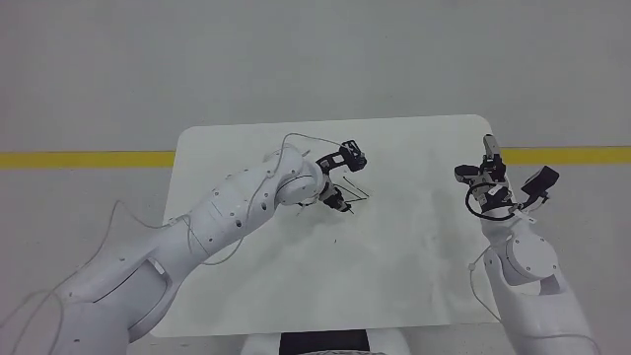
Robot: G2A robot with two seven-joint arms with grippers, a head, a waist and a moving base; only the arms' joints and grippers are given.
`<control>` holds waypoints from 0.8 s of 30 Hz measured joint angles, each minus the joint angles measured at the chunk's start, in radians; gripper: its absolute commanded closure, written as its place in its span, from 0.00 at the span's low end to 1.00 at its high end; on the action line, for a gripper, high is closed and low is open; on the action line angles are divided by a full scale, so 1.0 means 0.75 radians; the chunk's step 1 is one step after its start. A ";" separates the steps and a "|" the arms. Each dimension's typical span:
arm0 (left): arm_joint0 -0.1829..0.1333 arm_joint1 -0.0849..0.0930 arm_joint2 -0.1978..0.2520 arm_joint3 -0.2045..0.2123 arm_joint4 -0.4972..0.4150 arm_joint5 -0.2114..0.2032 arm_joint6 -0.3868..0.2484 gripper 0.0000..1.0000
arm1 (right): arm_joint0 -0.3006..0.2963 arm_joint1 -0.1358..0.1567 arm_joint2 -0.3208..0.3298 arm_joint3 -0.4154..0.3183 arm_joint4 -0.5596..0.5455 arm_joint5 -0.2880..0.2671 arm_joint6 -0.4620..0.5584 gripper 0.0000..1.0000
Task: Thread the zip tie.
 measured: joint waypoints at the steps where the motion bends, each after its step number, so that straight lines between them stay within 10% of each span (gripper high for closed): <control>1: 0.000 0.000 0.001 0.000 0.000 0.000 -0.001 0.00 | 0.000 0.000 0.000 0.000 0.000 0.000 0.000 0.00; 24: 0.004 0.024 0.025 -0.057 0.217 -0.126 0.019 0.00 | 0.000 0.000 0.000 0.000 0.000 0.000 0.000 0.00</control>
